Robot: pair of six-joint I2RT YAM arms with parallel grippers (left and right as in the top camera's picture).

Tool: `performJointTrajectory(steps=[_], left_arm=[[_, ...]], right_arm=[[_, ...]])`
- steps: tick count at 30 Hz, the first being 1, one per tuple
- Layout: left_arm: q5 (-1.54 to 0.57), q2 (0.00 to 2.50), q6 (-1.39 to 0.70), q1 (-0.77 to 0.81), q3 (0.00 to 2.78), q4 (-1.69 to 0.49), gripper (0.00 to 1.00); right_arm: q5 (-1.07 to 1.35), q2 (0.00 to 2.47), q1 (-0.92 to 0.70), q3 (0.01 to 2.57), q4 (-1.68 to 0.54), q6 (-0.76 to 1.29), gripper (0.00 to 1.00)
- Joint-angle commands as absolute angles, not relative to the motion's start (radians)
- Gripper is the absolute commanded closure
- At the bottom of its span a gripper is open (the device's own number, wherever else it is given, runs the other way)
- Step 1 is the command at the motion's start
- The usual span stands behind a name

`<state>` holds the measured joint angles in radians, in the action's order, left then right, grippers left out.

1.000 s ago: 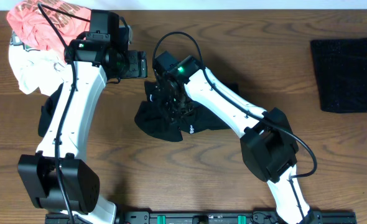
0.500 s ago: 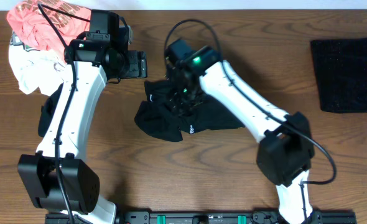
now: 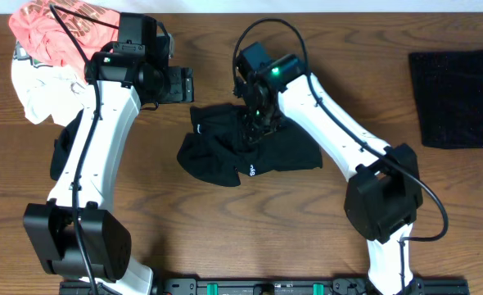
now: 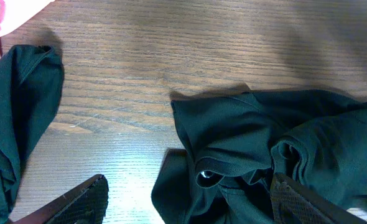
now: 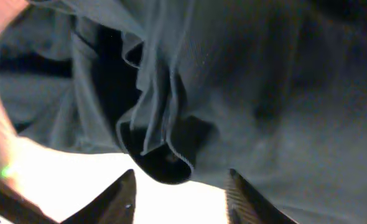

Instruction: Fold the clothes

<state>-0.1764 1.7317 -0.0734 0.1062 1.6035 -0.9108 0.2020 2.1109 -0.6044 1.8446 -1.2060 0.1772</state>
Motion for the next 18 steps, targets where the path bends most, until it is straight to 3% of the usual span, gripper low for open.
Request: performJointTrajectory(steps=[1,6,15,18], left_arm=[[-0.164,1.732,-0.060,0.102,1.608,-0.910,0.17],[-0.164,1.732,-0.060,0.102,1.608,-0.906,0.17],[-0.164,1.732,-0.060,0.102,1.608,-0.902,0.17],[-0.164,1.732,-0.060,0.102,1.608,-0.900,0.17]], right_arm=[[0.199,2.127,-0.615,1.781,-1.181,0.180,0.60],[0.200,2.127,-0.615,1.739,-1.157,0.186,0.68],[0.248,2.127,-0.670,1.739,-1.103,0.186,0.98],[0.248,2.127,-0.700,1.739,-1.092,0.187,0.99]])
